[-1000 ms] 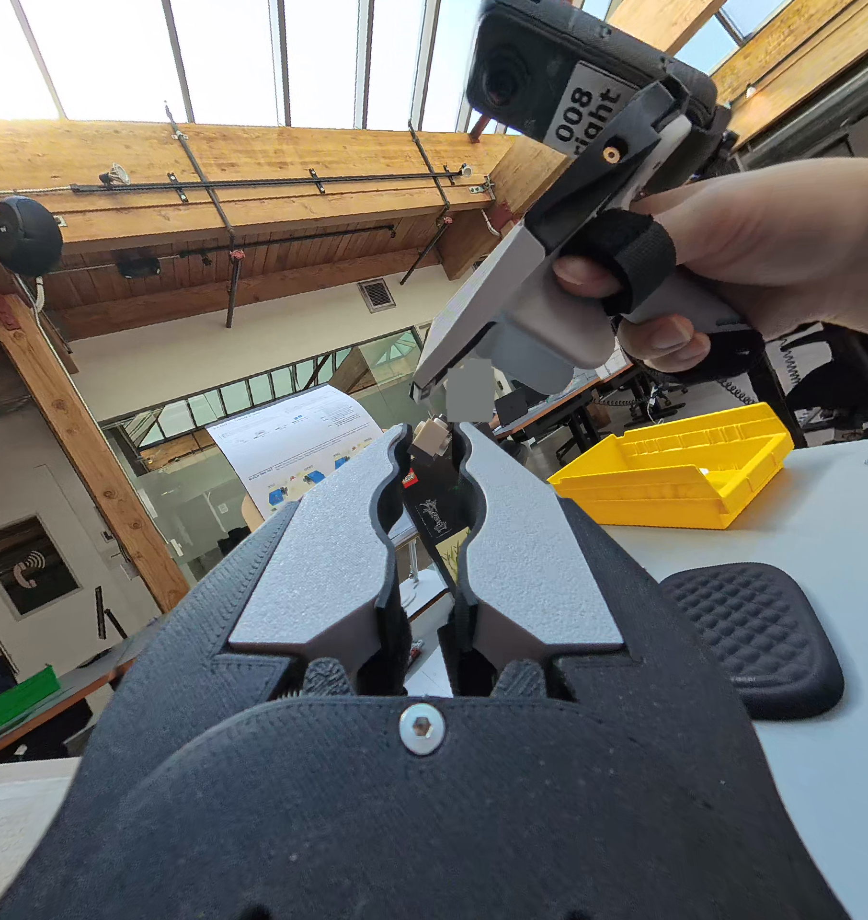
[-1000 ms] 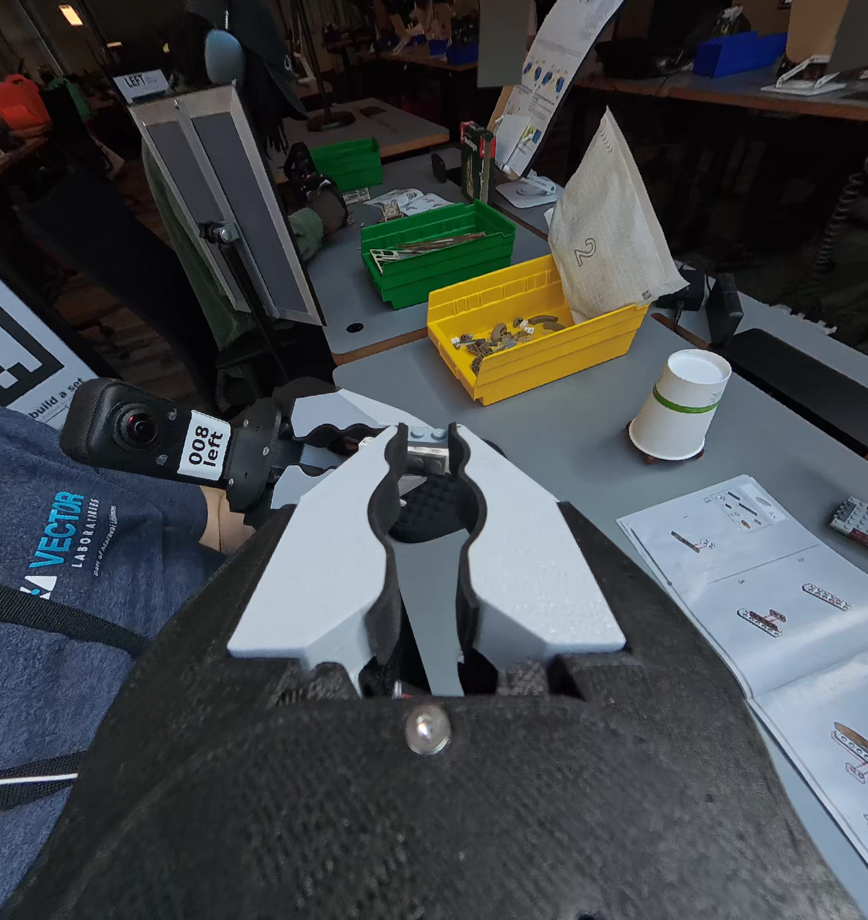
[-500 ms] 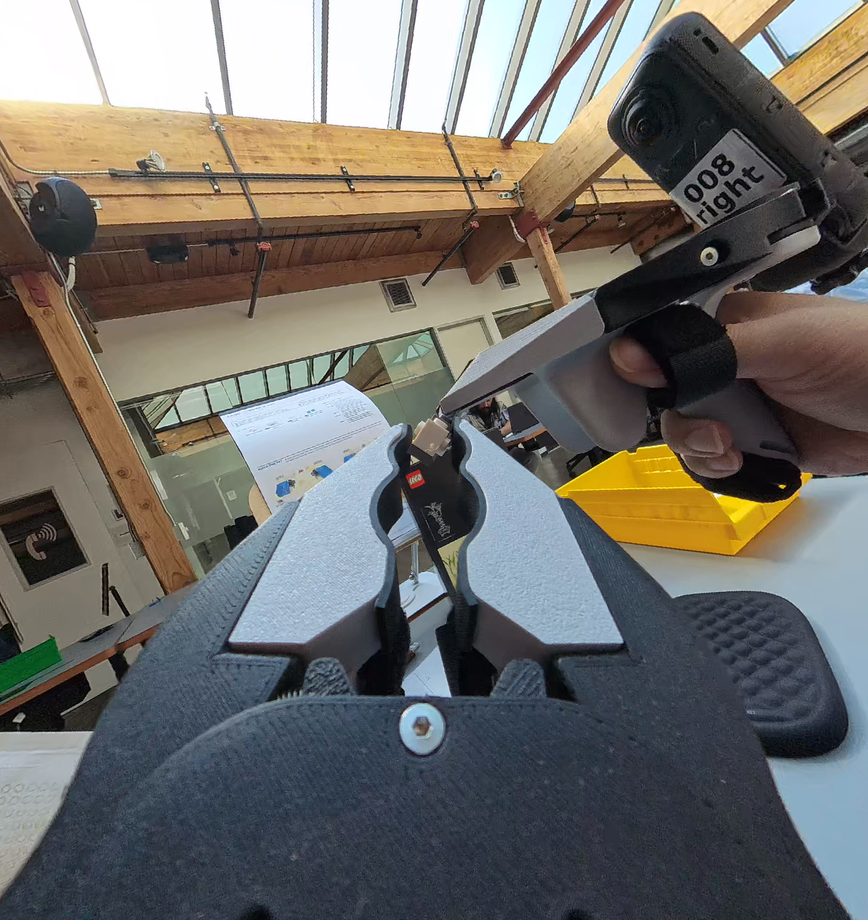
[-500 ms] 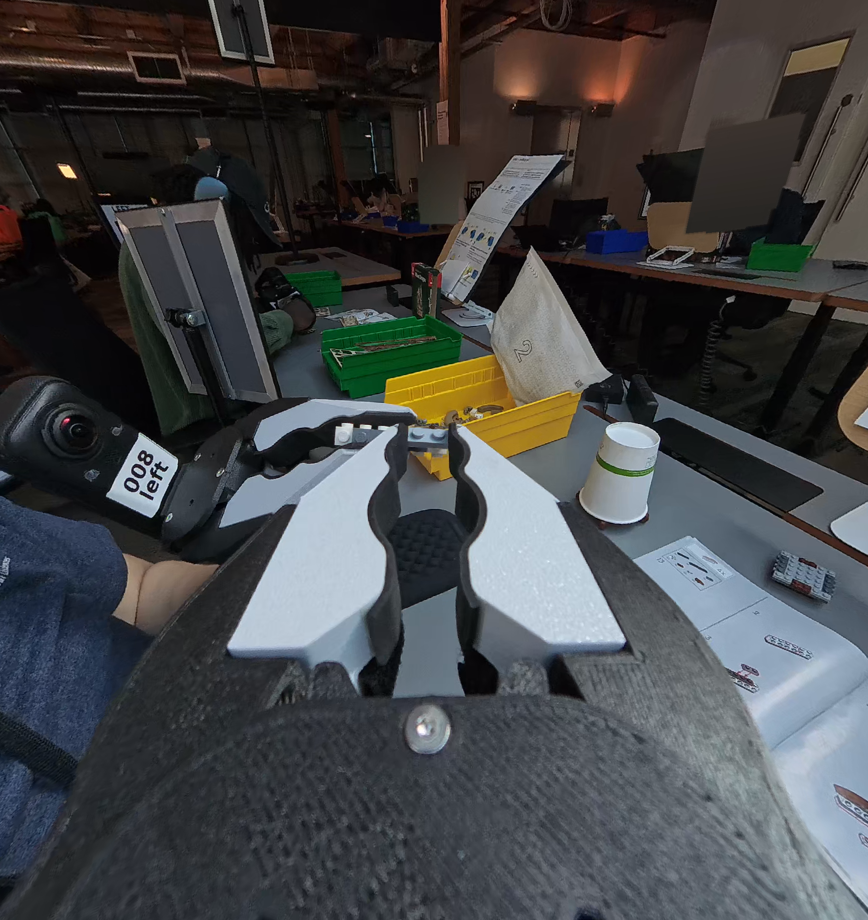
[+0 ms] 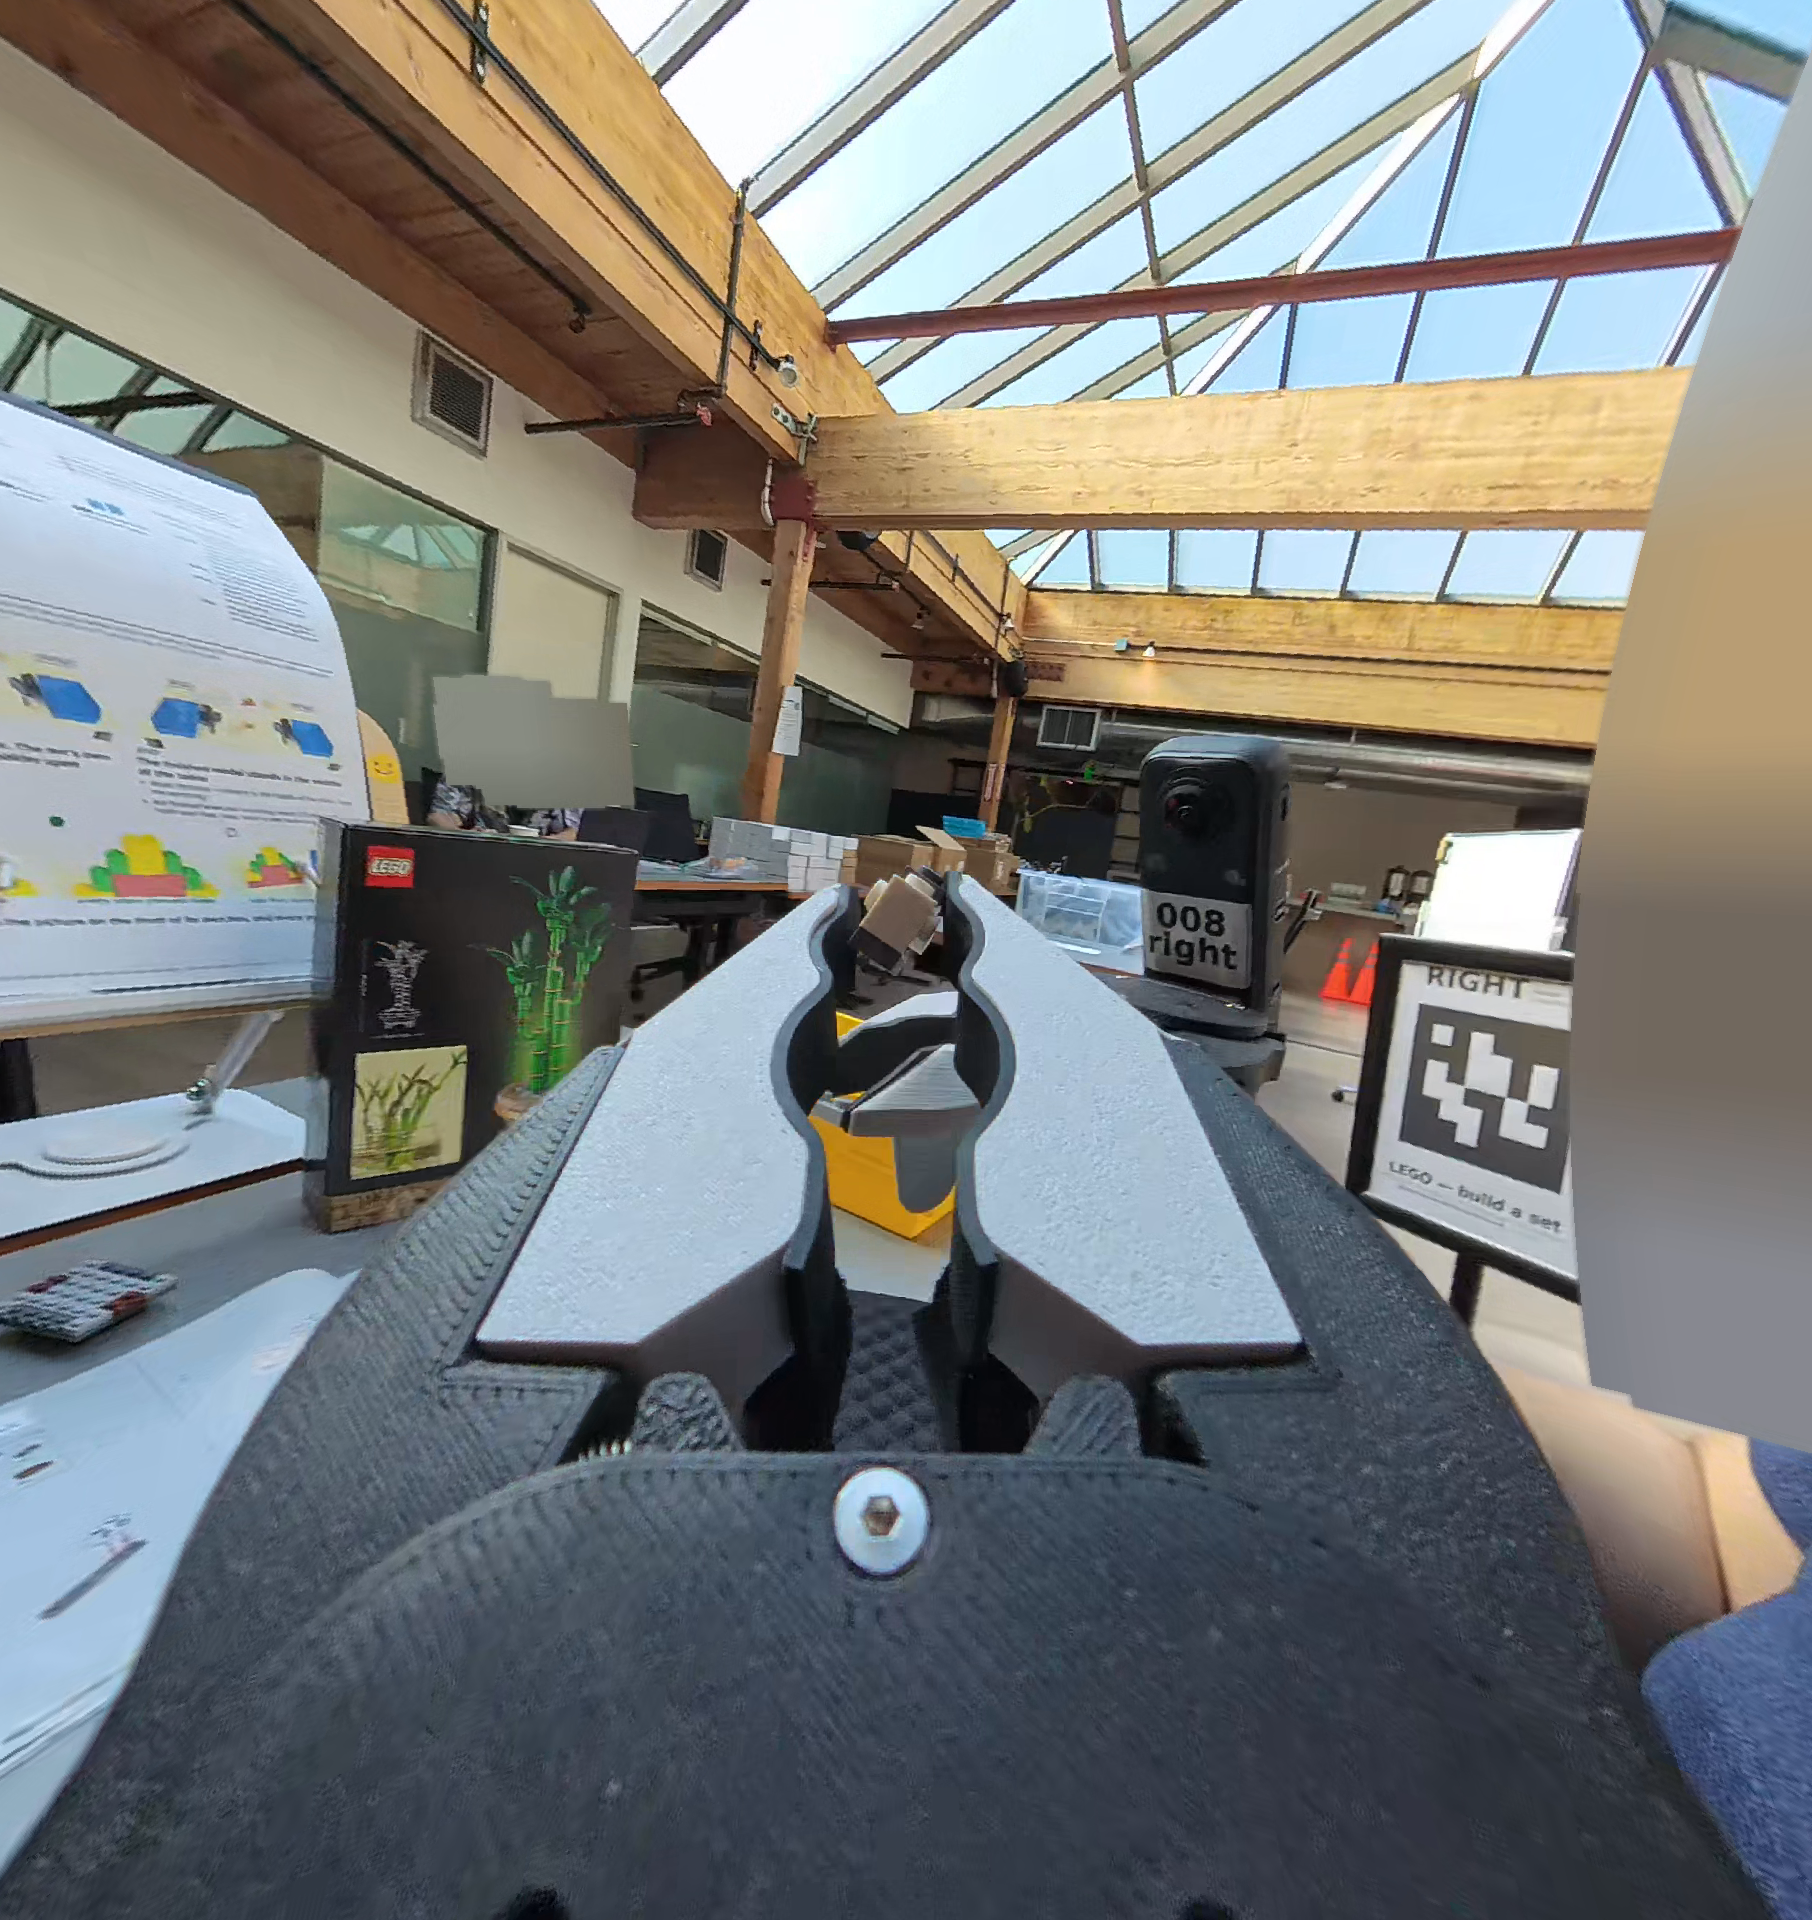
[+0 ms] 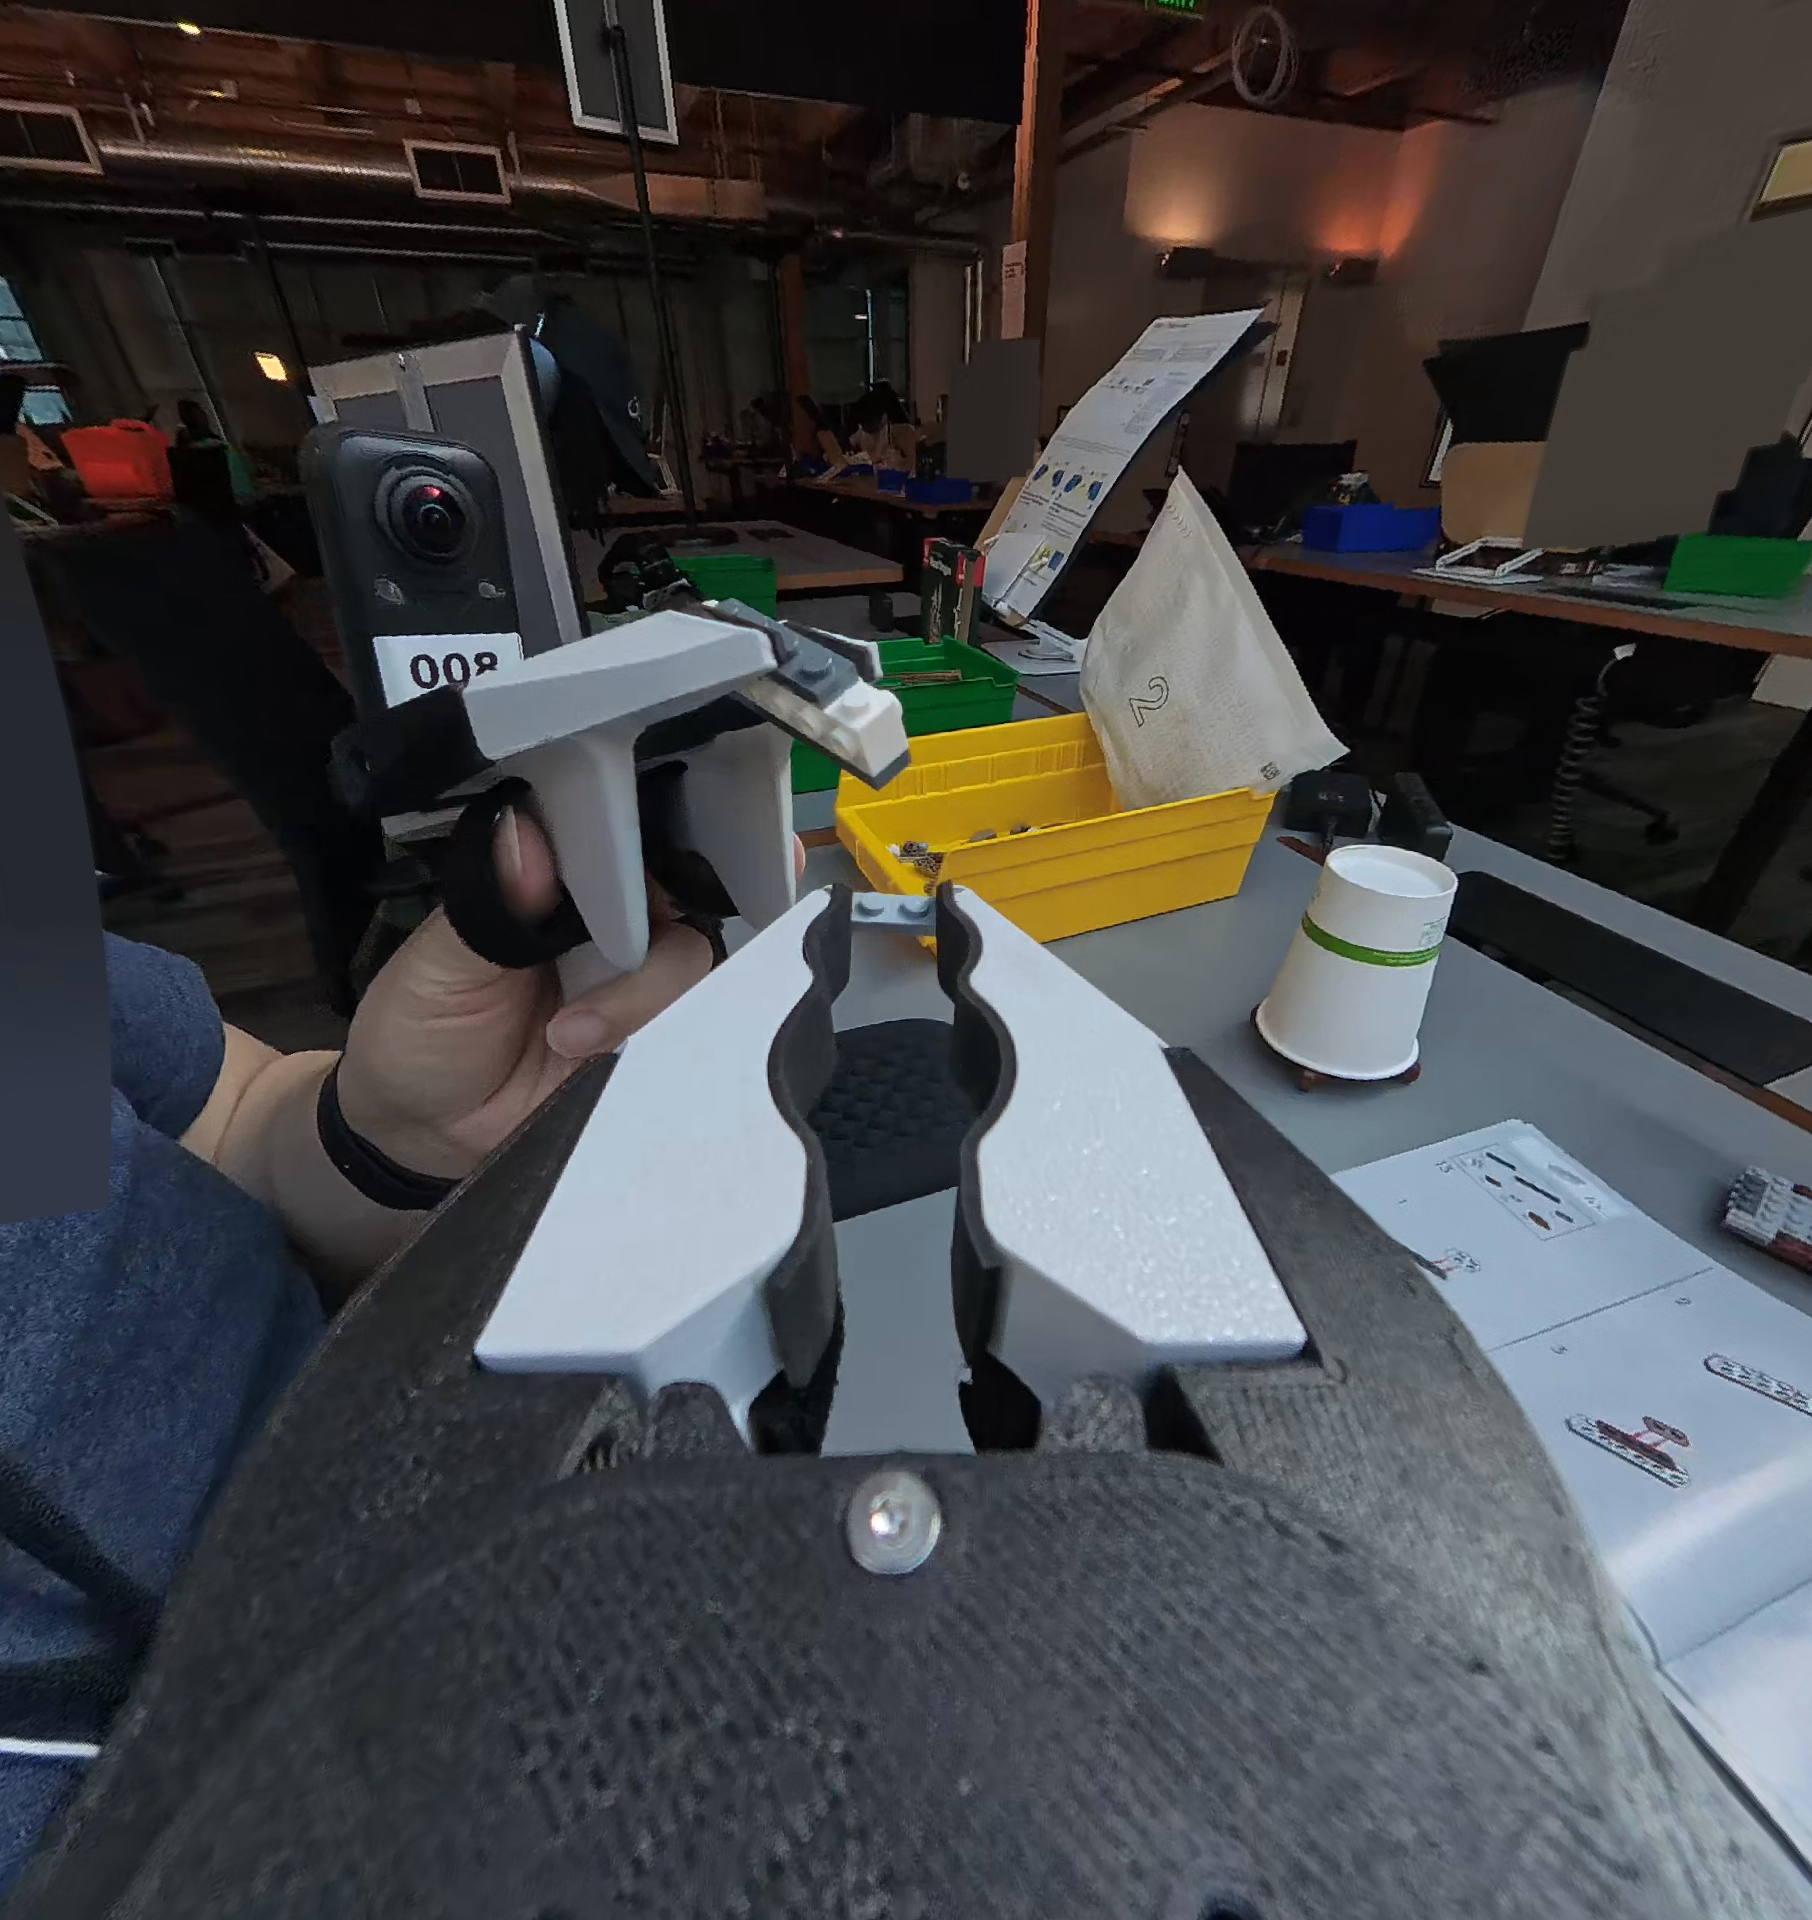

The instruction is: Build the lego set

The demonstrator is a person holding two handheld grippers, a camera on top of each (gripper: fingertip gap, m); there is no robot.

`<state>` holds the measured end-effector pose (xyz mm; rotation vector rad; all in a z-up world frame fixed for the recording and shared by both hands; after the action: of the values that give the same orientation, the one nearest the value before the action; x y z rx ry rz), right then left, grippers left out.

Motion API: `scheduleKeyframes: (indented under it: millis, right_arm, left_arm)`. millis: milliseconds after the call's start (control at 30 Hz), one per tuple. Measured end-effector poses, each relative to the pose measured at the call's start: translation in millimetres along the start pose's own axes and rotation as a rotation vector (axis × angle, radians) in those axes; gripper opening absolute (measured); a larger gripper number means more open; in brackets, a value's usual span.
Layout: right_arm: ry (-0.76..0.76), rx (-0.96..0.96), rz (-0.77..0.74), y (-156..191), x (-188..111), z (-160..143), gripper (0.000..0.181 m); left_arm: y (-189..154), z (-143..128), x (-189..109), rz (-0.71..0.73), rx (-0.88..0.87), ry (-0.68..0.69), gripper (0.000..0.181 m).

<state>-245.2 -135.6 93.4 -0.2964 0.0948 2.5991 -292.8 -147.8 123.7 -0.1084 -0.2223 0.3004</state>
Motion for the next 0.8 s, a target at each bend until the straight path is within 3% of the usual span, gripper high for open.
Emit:
scheduleKeyframes:
  millis: [100,233,433,800]
  right_arm:
    - [-0.028,0.073,0.045,0,8,-5,0.015]
    - [-0.146,0.033,0.015,-2,3,-1,0.014]
    - [-0.180,-0.007,-0.019,-4,-3,-8,0.014]
    - [-0.142,-0.014,-0.011,-4,-9,-14,0.015]
  left_arm:
    - [0,-4,4,-0.078,-0.095,0.020,0.013]
    - [3,-16,12,-0.147,-0.208,0.085,0.013]
    - [3,-30,21,-0.217,-0.316,0.168,0.010]
    - [1,-36,22,-0.227,-0.219,0.229,0.008]
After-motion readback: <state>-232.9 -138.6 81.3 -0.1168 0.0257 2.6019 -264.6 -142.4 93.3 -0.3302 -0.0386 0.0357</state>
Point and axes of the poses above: each gripper's, where its closed fingertips meet, x out along the fingers, z out of its top, y = z × x across the jaws, the point moved 3 cm from there along -x, back along the fingers, and after that the axes turned 13 degrees about y, right-handed, at the moved point
